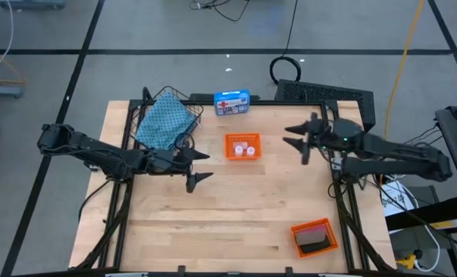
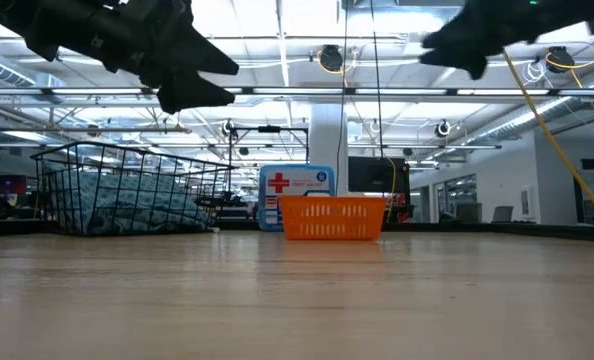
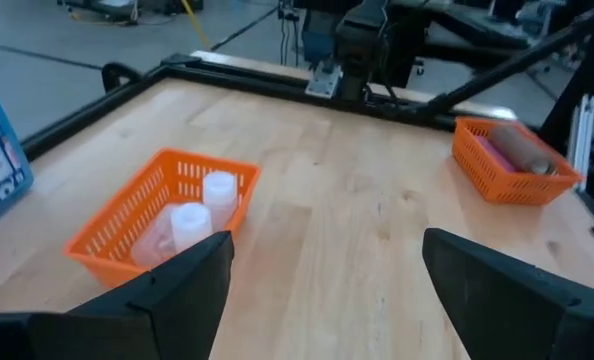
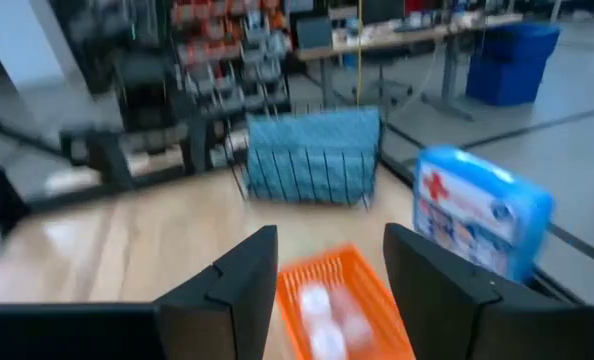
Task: Pick & place medical supplies in basket/bin
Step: Return to Home Position
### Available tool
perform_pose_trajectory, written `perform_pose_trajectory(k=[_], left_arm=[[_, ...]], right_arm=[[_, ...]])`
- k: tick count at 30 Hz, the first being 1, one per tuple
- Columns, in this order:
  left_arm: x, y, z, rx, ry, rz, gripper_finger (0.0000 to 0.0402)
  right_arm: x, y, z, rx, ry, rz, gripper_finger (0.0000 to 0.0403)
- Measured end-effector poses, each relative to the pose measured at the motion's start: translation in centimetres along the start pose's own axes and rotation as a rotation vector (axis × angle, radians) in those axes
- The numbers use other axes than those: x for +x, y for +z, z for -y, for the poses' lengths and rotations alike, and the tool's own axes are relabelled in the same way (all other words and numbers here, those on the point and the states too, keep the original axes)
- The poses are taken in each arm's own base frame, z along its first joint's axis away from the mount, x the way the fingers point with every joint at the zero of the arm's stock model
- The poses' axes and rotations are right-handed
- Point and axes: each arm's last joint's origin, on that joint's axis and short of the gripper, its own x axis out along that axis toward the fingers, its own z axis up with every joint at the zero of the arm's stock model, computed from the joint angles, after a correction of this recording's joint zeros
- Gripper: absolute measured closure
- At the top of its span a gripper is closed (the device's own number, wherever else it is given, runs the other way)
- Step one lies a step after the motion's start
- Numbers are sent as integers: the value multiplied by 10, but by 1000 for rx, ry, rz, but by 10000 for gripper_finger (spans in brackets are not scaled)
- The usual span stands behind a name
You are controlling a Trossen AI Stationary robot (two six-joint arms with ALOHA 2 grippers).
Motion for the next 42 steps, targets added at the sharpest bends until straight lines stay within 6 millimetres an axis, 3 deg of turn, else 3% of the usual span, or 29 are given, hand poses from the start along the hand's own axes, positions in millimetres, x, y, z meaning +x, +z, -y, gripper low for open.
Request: perform_pose_trajectory(k=[5,13,20,23,31,42], left_arm=[[-7,3,-1,82,2,-13,66],[-68,24,-13,167,25,13,71],[-120,29,-21,165,-18,104,70],[-134,18,-24,178,-52,174,69],[-138,-29,-36,113,-90,377,77],[-125,-67,-41,99,-90,364,79]], right_arm=[[-27,-17,4,-26,-42,-117,225],[-45,-44,9,50,-35,-23,231],[-55,-56,12,46,-25,30,226],[-57,-61,12,49,-23,57,225],[-57,-75,14,53,-12,110,230],[-41,-100,15,59,73,179,228]])
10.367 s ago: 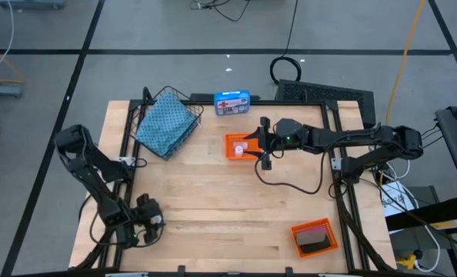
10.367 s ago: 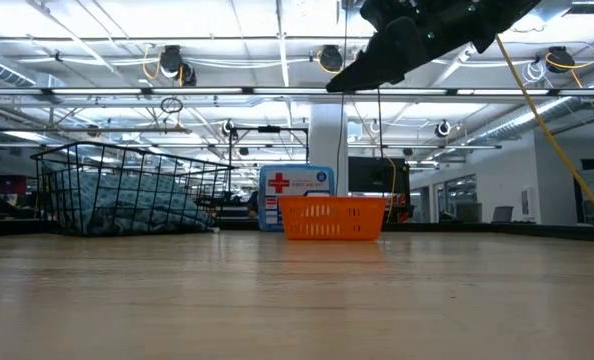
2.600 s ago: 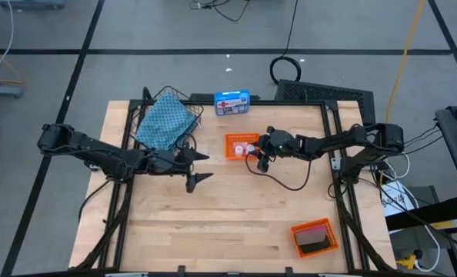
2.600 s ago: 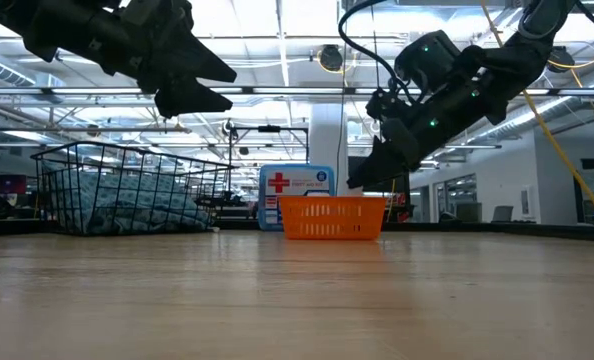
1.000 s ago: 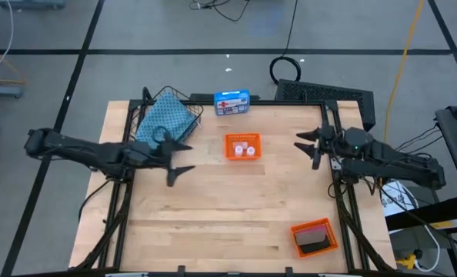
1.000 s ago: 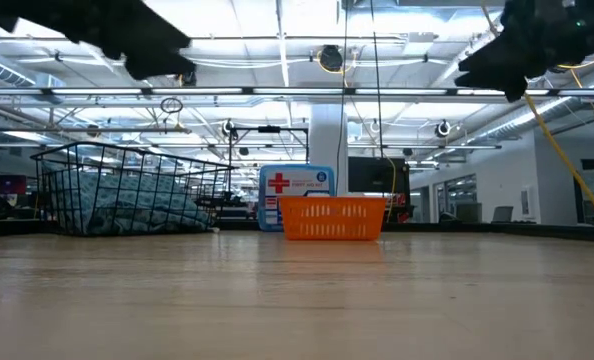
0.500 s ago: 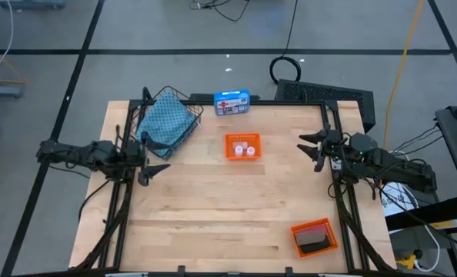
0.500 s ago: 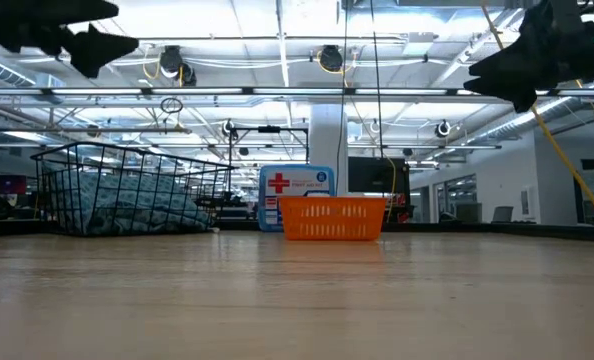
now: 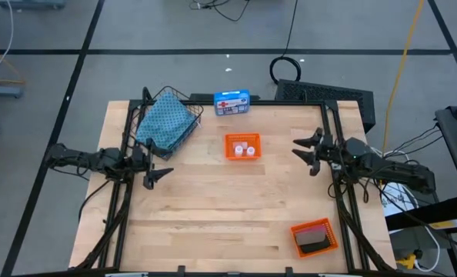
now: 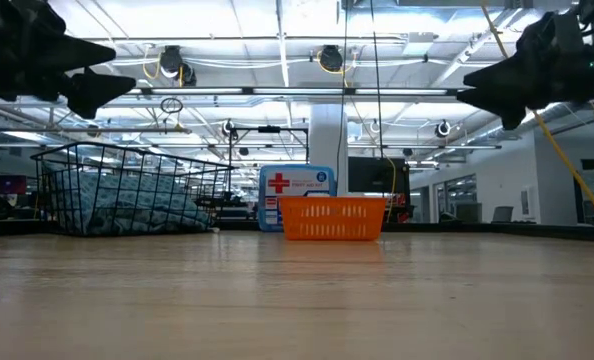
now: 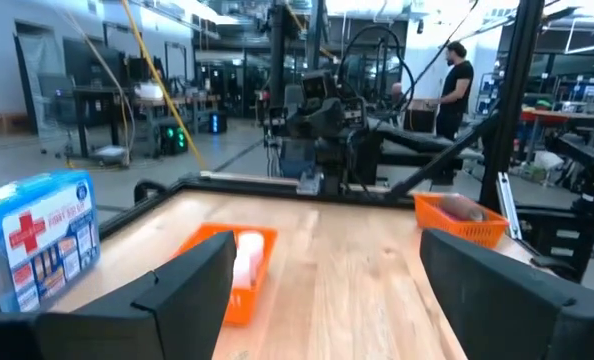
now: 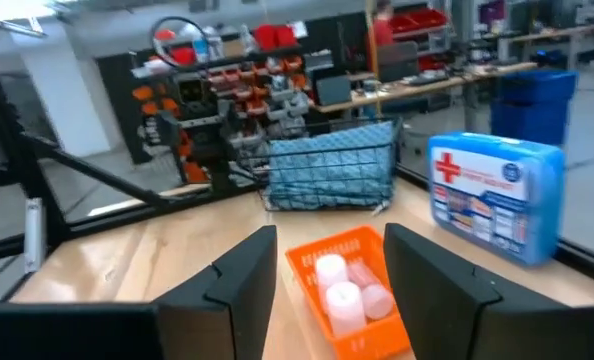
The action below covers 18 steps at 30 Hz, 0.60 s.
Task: Pick & place medical supplies in basket/bin
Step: Return to Home Position
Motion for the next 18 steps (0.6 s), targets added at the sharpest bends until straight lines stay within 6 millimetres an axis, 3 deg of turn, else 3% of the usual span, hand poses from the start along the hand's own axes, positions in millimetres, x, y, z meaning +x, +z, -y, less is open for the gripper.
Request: perform_pose_trajectory(k=[6,18], left_arm=[[0,0,0,-2,-4,-2,74],[0,-3,0,5,-3,-33,82]], right_arm=[[4,-20,4,18,14,22,231],[4,-29,6,23,-3,-55,229]])
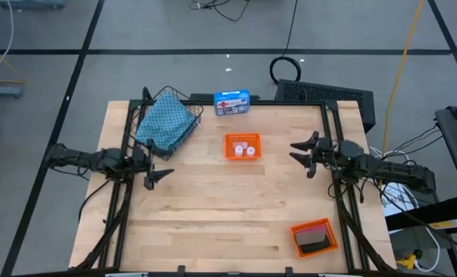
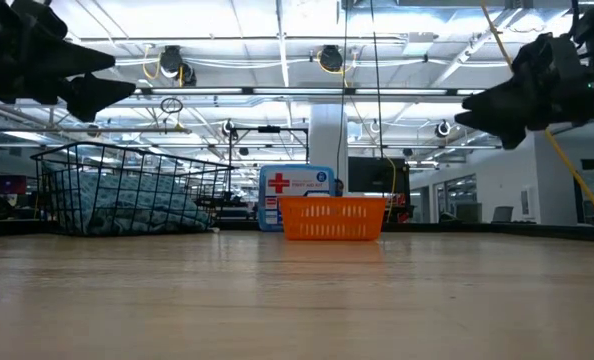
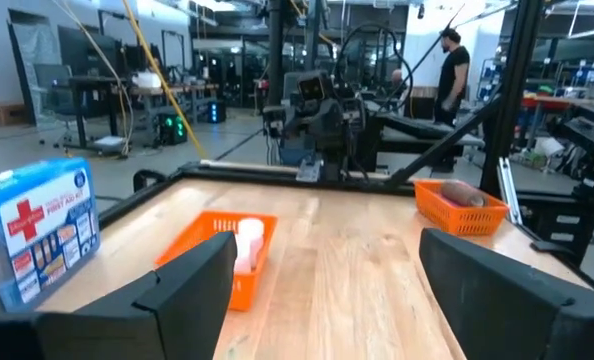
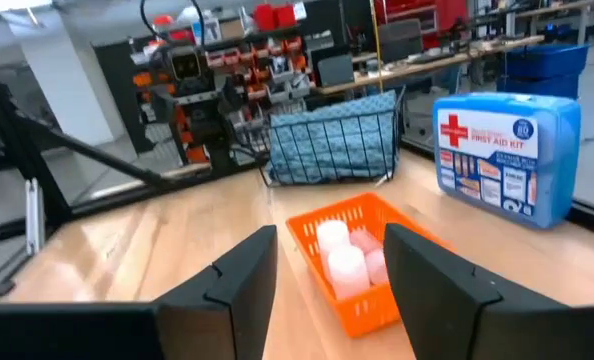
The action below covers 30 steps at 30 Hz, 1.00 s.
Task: Pick & place medical supplies in basket/bin
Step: Return to Home Position
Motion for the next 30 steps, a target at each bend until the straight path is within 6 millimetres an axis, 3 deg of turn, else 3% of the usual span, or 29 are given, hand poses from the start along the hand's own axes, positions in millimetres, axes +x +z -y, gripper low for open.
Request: perform_pose_trajectory(k=[10,15,30], left_arm=[[0,-2,0,2,1,-28,73],[0,-2,0,112,-1,-28,83],[0,-2,0,136,0,-28,76]], right_arm=[[0,-4,1,-122,-6,-37,225],[0,-4,1,-207,-4,-38,229],[0,-4,1,-214,-4,-39,229]])
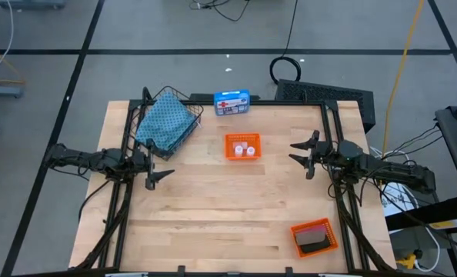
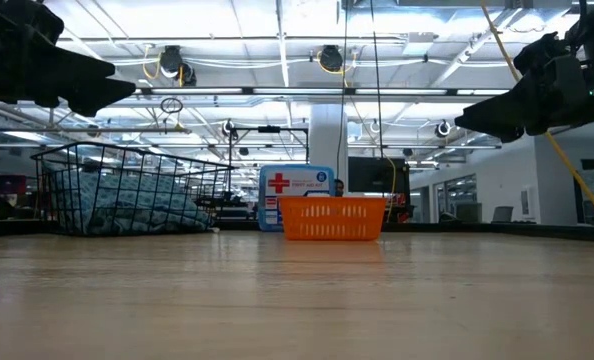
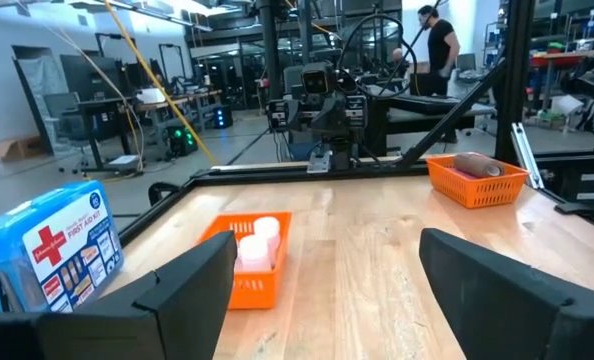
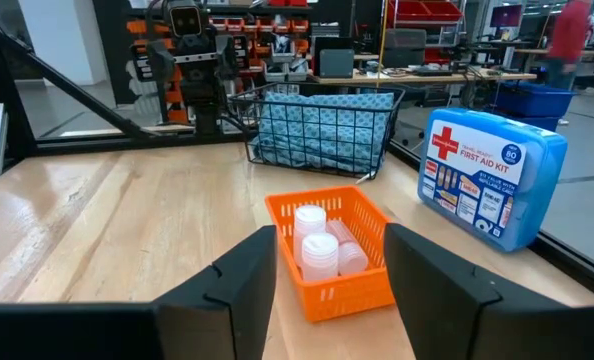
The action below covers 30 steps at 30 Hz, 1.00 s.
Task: Pick & place medical supplies in basket/bin
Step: Return to Home Position
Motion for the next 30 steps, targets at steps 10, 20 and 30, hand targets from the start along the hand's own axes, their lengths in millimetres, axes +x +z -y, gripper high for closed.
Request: perform_pose_trajectory(k=[10,20,30], left_arm=[[0,0,0,2,0,0,91],[0,0,0,1,0,0,91],[0,0,0,0,0,0,91]], right_arm=[[0,0,0,0,0,-1,226],[0,0,0,0,0,-1,231],[0,0,0,0,0,-1,227]])
